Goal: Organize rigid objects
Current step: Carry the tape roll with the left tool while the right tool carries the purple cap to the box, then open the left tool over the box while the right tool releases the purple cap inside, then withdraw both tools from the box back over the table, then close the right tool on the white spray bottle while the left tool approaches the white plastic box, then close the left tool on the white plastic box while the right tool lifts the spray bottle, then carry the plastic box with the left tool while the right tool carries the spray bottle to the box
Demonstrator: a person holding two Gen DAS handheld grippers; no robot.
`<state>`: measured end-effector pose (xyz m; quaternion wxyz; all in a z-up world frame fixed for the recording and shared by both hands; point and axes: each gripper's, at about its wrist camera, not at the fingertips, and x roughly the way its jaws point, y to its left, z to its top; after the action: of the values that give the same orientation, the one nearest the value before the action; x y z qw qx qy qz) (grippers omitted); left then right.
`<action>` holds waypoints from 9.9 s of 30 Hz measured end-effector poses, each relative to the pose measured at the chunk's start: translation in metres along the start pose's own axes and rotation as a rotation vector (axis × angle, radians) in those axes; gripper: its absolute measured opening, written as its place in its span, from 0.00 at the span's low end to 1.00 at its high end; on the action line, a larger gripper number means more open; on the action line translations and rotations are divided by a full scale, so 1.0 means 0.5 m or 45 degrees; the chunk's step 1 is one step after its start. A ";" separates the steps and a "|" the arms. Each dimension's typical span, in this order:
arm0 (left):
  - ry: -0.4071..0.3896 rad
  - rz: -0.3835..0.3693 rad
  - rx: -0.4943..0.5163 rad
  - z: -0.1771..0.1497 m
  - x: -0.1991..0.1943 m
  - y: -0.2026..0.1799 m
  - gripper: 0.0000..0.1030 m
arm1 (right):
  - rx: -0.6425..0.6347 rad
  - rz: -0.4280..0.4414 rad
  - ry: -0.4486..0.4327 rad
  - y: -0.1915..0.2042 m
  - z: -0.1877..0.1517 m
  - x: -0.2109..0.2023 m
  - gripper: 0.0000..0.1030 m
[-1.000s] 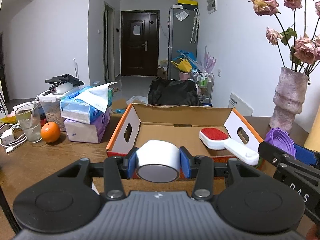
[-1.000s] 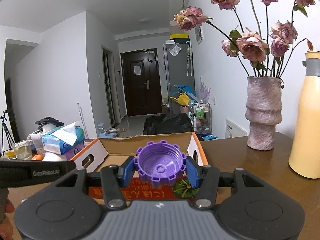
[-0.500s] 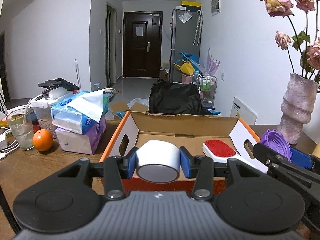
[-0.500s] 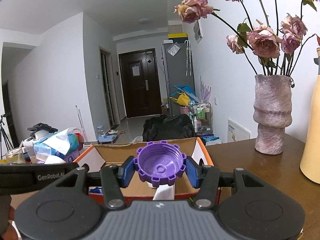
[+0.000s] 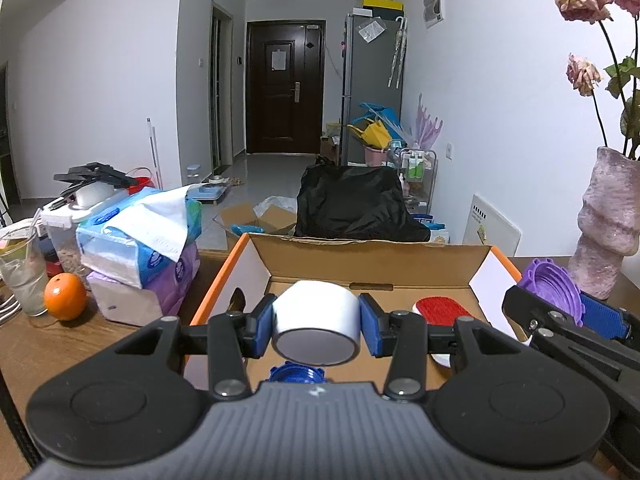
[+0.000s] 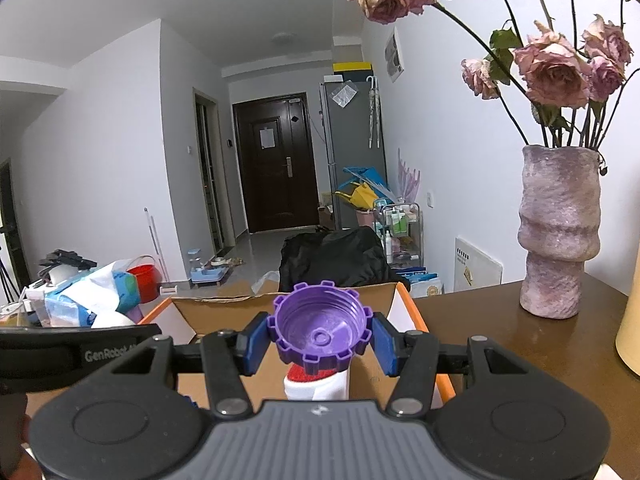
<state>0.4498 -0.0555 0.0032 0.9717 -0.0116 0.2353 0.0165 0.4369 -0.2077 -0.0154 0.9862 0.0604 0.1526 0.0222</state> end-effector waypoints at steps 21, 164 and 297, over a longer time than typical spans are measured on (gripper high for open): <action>0.036 0.007 0.044 0.022 0.097 -0.008 0.44 | -0.062 -0.057 0.068 0.008 0.015 0.094 0.51; 0.063 0.137 0.013 -0.222 -0.302 0.171 1.00 | -0.201 0.054 0.172 0.076 -0.184 -0.303 0.98; 0.140 0.437 -0.153 -0.195 -0.160 0.198 0.83 | -0.122 0.090 0.152 0.002 -0.164 -0.216 0.26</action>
<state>0.3305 0.0382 -0.0485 0.9378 -0.0300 0.2853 0.1954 0.3093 -0.2040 -0.0605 0.9757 0.0173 0.2075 0.0679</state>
